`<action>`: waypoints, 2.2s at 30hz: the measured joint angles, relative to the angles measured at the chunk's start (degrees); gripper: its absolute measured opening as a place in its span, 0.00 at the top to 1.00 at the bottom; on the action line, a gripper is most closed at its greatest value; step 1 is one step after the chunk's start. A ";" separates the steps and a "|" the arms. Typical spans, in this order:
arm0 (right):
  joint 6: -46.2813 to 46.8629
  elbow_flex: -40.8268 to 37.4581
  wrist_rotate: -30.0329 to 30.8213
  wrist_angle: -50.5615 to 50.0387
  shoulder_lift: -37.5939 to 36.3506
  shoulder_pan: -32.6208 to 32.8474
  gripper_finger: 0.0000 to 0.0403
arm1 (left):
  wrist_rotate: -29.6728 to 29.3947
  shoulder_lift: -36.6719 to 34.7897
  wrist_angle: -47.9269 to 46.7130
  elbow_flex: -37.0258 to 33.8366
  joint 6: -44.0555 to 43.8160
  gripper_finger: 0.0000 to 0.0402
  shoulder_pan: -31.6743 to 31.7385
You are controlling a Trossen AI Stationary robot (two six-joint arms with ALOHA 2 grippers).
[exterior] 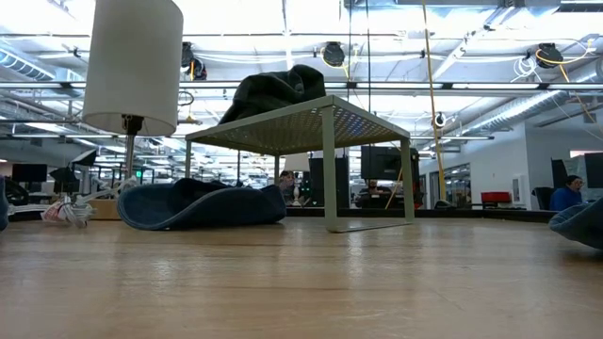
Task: Pick & Place hat
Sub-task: Stack the black cap on top of the stacked black caps on the shelf
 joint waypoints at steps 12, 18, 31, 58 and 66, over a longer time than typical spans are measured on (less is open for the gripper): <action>-2.94 0.02 6.40 -7.31 -7.66 -0.04 0.41 | 9.15 -0.75 -6.59 -0.02 -8.18 0.98 -1.07; -3.66 0.02 9.07 -8.17 -5.28 -0.10 0.41 | 9.33 0.69 -2.72 0.00 -8.26 0.98 -2.45; -6.21 0.02 9.10 -0.72 4.49 -0.59 0.42 | 12.40 9.06 7.07 -0.01 -7.78 0.98 -1.90; -4.08 0.00 3.68 1.31 6.02 -0.54 0.42 | 11.85 9.32 7.30 -0.02 -8.87 0.98 -3.13; -0.32 0.00 -5.44 5.75 5.82 -0.40 0.65 | 11.41 9.32 7.19 -0.02 -9.18 0.98 -3.02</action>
